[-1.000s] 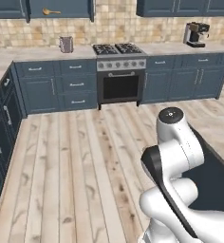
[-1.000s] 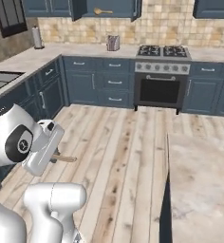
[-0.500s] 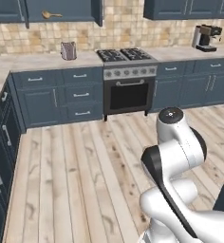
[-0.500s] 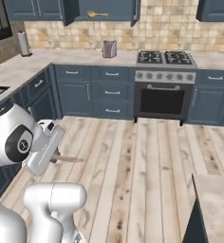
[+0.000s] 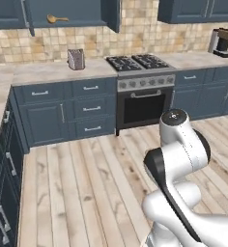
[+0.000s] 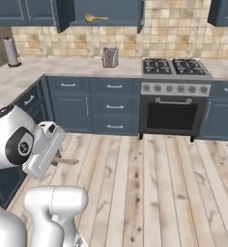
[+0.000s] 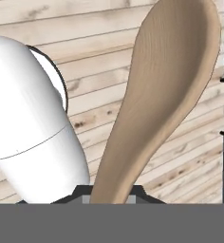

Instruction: Organize the utensils by type. Pick up the wooden spoons from the counter and place them in the open cabinet. Then pick up the metallic utensils from the counter and place them in the open drawer.

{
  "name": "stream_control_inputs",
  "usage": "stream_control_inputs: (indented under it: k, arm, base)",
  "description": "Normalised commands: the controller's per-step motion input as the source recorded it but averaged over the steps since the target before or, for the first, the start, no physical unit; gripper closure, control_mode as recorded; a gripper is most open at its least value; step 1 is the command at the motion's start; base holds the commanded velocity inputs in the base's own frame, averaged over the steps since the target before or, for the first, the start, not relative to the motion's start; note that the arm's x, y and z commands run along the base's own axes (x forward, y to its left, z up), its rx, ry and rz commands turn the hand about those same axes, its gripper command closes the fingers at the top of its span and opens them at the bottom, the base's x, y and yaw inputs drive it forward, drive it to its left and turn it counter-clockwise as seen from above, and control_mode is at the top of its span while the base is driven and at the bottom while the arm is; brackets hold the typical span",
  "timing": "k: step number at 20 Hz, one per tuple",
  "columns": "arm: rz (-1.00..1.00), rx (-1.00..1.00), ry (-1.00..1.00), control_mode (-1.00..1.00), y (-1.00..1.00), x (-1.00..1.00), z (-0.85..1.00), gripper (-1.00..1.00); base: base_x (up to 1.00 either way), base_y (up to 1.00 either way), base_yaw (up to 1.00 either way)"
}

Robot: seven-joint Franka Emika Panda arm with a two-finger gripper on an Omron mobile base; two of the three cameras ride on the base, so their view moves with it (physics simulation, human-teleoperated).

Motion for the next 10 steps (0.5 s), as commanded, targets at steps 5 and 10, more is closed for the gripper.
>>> stream_control_inputs:
  k: [5,10]
  arm:
    - [0.0,0.0,0.0,1.0,0.0,0.0,0.0,1.0]
    - [0.0,0.0,0.0,1.0,0.0,0.0,0.0,1.0]
  base:
    - [0.94,0.68,-0.08]
    - [0.89,0.75,-0.06]
